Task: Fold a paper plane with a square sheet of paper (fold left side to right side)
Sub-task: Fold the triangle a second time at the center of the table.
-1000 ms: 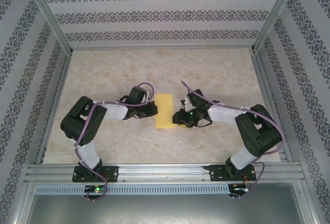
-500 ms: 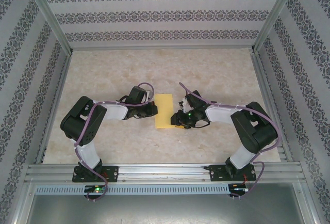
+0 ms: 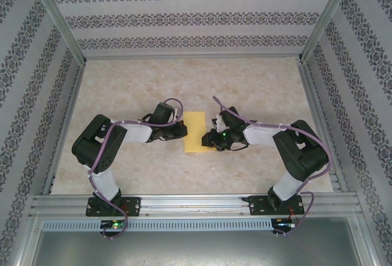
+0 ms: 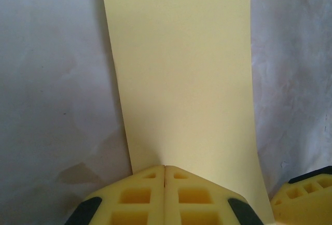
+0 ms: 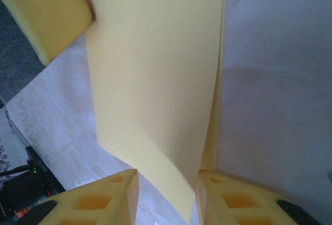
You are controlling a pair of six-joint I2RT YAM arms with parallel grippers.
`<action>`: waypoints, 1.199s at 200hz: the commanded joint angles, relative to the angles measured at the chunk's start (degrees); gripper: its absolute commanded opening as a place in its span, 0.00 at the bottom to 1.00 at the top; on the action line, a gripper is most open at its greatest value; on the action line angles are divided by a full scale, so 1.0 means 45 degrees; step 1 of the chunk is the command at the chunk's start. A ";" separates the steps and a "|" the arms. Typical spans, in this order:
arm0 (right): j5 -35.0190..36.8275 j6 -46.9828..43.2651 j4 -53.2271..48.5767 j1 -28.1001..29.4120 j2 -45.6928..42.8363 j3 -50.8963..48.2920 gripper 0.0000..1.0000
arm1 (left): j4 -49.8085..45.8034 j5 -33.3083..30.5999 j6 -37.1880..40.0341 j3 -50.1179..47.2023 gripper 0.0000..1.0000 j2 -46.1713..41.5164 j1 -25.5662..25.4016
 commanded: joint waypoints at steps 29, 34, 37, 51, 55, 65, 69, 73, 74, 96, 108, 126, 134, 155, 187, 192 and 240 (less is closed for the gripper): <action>-0.0567 0.0017 0.0541 -0.0303 0.0608 0.0545 0.33 | -0.0669 -0.0089 -0.0071 -0.0449 0.00 0.0109 -0.0280; -0.0601 0.0017 0.0560 -0.0345 0.0674 0.0605 0.33 | -0.0633 -0.0072 -0.0058 -0.0465 0.00 0.0113 -0.0280; -0.0630 0.0017 0.0561 -0.0362 0.0722 0.0644 0.32 | -0.0629 -0.0065 -0.0070 -0.0468 0.00 0.0113 -0.0267; -0.0684 -0.0002 0.0638 -0.0482 0.0887 0.0801 0.32 | -0.0600 -0.0045 -0.0072 -0.0476 0.00 0.0113 -0.0281; -0.0703 -0.0002 0.0657 -0.0499 0.0912 0.0841 0.32 | -0.0595 -0.0054 -0.0069 -0.0476 0.00 0.0104 -0.0287; -0.0699 -0.0040 0.0682 -0.0571 0.0987 0.0932 0.32 | -0.0609 -0.0051 -0.0069 -0.0483 0.00 0.0094 -0.0285; -0.0709 -0.0059 0.0678 -0.0608 0.1010 0.0977 0.31 | -0.0604 -0.0050 -0.0070 -0.0468 0.00 0.0094 -0.0289; -0.0714 -0.0078 0.0678 -0.0642 0.1048 0.1029 0.31 | -0.0592 -0.0045 -0.0057 -0.0474 0.00 0.0094 -0.0285; -0.0719 -0.0079 0.0678 -0.0651 0.1060 0.1026 0.31 | -0.0591 -0.0054 -0.0064 -0.0489 0.00 0.0094 -0.0294; -0.0838 -0.0192 0.0678 -0.0810 0.1302 0.1295 0.30 | -0.0551 -0.0032 -0.0071 -0.0469 0.00 0.0084 -0.0285; -0.0860 -0.0280 0.0631 -0.0872 0.1454 0.1493 0.30 | -0.0524 -0.0011 -0.0069 -0.0465 0.00 0.0094 -0.0294; -0.0889 -0.0399 0.0583 -0.0990 0.1644 0.1751 0.30 | -0.0520 -0.0004 -0.0062 -0.0466 0.00 0.0094 -0.0290; -0.0861 -0.0474 0.0560 -0.1059 0.1740 0.1881 0.29 | -0.0509 -0.0016 -0.0053 -0.0464 0.00 0.0094 -0.0285; -0.0972 -0.0653 0.0447 -0.1235 0.2028 0.2219 0.29 | -0.0488 0.0031 -0.0051 -0.0449 0.00 0.0094 -0.0288; -0.1167 -0.0915 0.0308 -0.1459 0.2397 0.2629 0.28 | -0.0434 0.0021 -0.0071 -0.0466 0.00 0.0075 -0.0304; -0.1190 -0.0955 0.0292 -0.1481 0.2450 0.2677 0.27 | -0.0415 0.0023 -0.0067 -0.0476 0.00 0.0074 -0.0300; -0.1328 -0.1135 0.0195 -0.1674 0.2848 0.2994 0.25 | -0.0443 -0.0046 -0.0018 -0.0472 0.00 0.0018 -0.0307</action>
